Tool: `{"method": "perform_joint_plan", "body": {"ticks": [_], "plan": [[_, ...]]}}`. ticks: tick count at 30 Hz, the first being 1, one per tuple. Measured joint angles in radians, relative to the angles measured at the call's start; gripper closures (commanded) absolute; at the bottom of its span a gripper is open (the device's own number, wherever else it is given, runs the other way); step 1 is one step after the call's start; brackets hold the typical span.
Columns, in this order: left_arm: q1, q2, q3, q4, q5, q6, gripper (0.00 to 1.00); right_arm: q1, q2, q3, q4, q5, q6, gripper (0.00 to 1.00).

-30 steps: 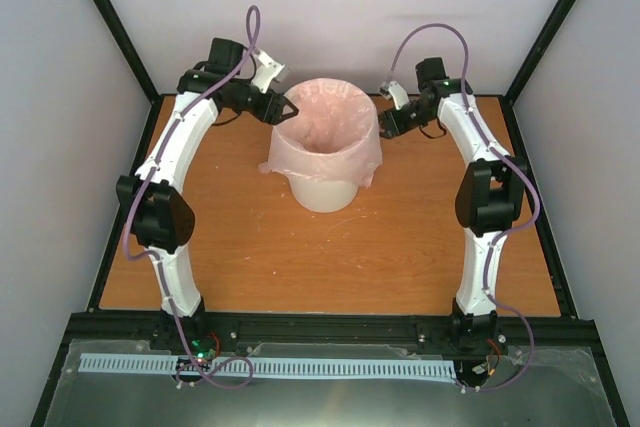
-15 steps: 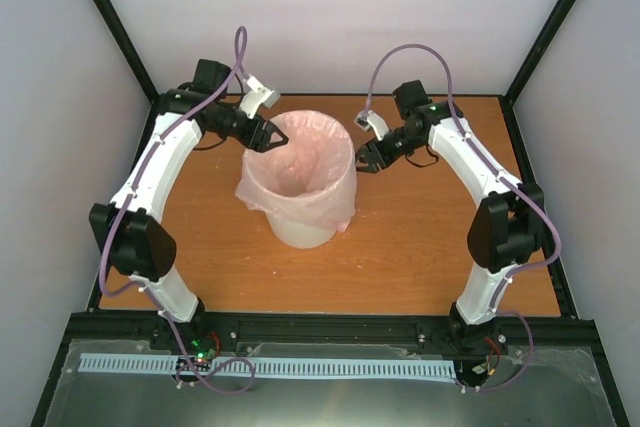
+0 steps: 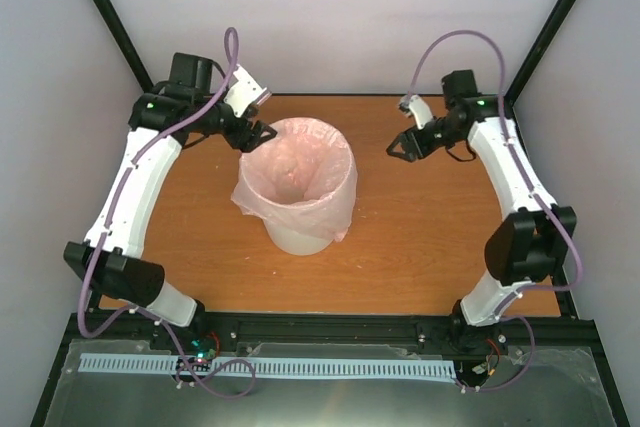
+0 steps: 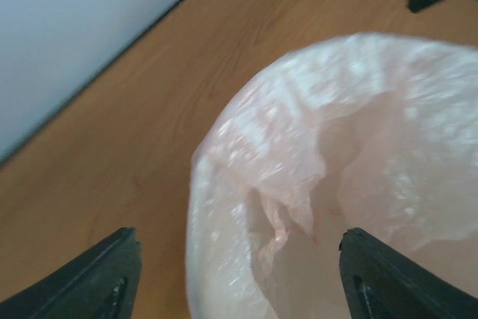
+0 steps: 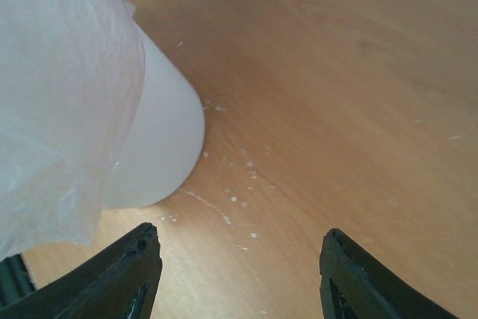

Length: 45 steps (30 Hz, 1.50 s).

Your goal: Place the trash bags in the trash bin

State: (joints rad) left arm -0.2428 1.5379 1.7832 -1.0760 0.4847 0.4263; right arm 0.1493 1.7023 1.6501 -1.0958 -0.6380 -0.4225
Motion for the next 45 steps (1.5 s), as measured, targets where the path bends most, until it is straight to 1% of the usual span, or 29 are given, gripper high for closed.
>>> {"method": "perform_joint_plan", "body": {"ticks": [3,6,8,11,13,15,17,22,26,33,45], "plan": [[-0.021,-0.029,0.066,-0.032,0.048,0.088,0.41,-0.02,-0.071,0.035,-0.02,0.041,-0.045,0.41],[-0.06,-0.014,0.166,-0.084,0.091,0.155,0.44,-0.019,-0.131,0.095,-0.062,0.059,-0.094,0.41],[-0.108,0.023,0.229,-0.126,0.105,0.187,0.47,-0.018,-0.154,0.133,-0.088,0.061,-0.122,0.41],[-0.192,0.085,0.249,-0.174,0.105,0.214,0.54,-0.018,-0.173,0.14,-0.11,0.064,-0.146,0.41],[-0.239,0.127,0.222,-0.195,0.087,0.224,0.56,-0.018,-0.173,0.13,-0.117,0.065,-0.154,0.41],[-0.273,0.155,0.167,-0.205,0.056,0.231,0.54,-0.018,-0.172,0.114,-0.127,0.067,-0.157,0.4],[-0.3,0.166,0.08,-0.203,0.021,0.236,0.52,-0.018,-0.172,0.101,-0.133,0.068,-0.157,0.4],[-0.372,0.138,-0.18,-0.125,-0.08,0.24,0.51,-0.018,-0.172,0.076,-0.134,0.071,-0.156,0.4],[-0.416,0.155,-0.299,-0.054,-0.167,0.232,0.5,-0.018,-0.172,0.057,-0.134,0.07,-0.156,0.4],[-0.416,0.217,-0.341,0.053,-0.249,0.189,0.48,-0.018,-0.172,0.016,-0.135,0.075,-0.156,0.4],[-0.417,0.207,-0.344,0.085,-0.253,0.169,0.47,-0.018,-0.172,0.014,-0.134,0.073,-0.155,0.4]]}}
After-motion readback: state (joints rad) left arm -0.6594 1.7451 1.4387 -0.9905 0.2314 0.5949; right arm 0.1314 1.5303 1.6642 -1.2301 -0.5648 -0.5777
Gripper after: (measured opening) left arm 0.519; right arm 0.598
